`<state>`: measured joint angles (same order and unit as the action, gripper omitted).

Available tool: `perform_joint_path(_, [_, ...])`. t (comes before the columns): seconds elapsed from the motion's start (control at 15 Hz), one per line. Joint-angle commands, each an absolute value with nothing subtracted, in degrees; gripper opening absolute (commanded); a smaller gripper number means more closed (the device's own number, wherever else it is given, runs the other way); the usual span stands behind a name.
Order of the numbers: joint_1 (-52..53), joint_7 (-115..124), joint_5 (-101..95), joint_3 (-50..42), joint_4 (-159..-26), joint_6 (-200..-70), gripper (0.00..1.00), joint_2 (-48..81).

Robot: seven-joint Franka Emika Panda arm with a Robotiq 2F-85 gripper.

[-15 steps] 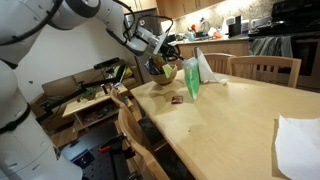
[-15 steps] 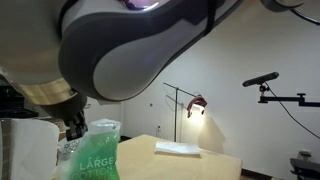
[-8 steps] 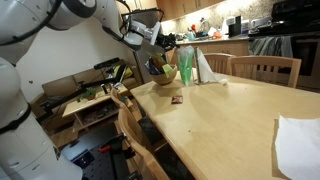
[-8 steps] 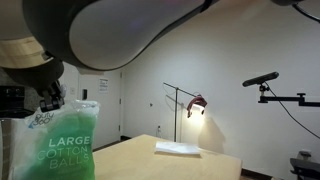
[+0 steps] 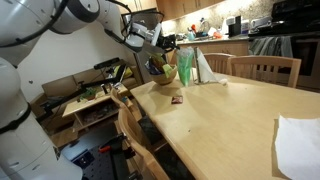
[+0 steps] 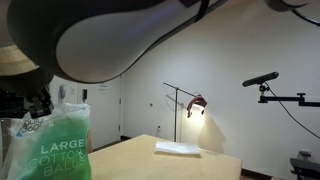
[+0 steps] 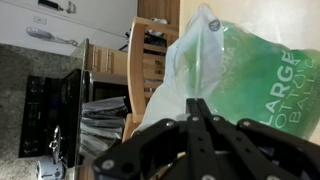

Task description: Place the green plastic upright on the left side of the table

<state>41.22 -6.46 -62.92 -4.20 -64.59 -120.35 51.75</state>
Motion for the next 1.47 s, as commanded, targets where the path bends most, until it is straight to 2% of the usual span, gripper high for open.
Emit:
perform_joint_path(0.0, [39.8, -11.2, -66.3, -1.5, -59.2, -124.1, 0.0, 54.7])
perform_joint_path(0.4, [38.7, -18.8, -69.9, 1.5, -54.9, -133.4, 0.0, 57.6])
perform_joint_path(0.47, [40.0, -15.8, -68.6, 0.2, -58.2, -130.7, 0.02, 55.7])
perform_joint_path(1.4, [38.7, -18.4, -68.9, 1.4, -56.7, -136.5, 0.0, 58.1])
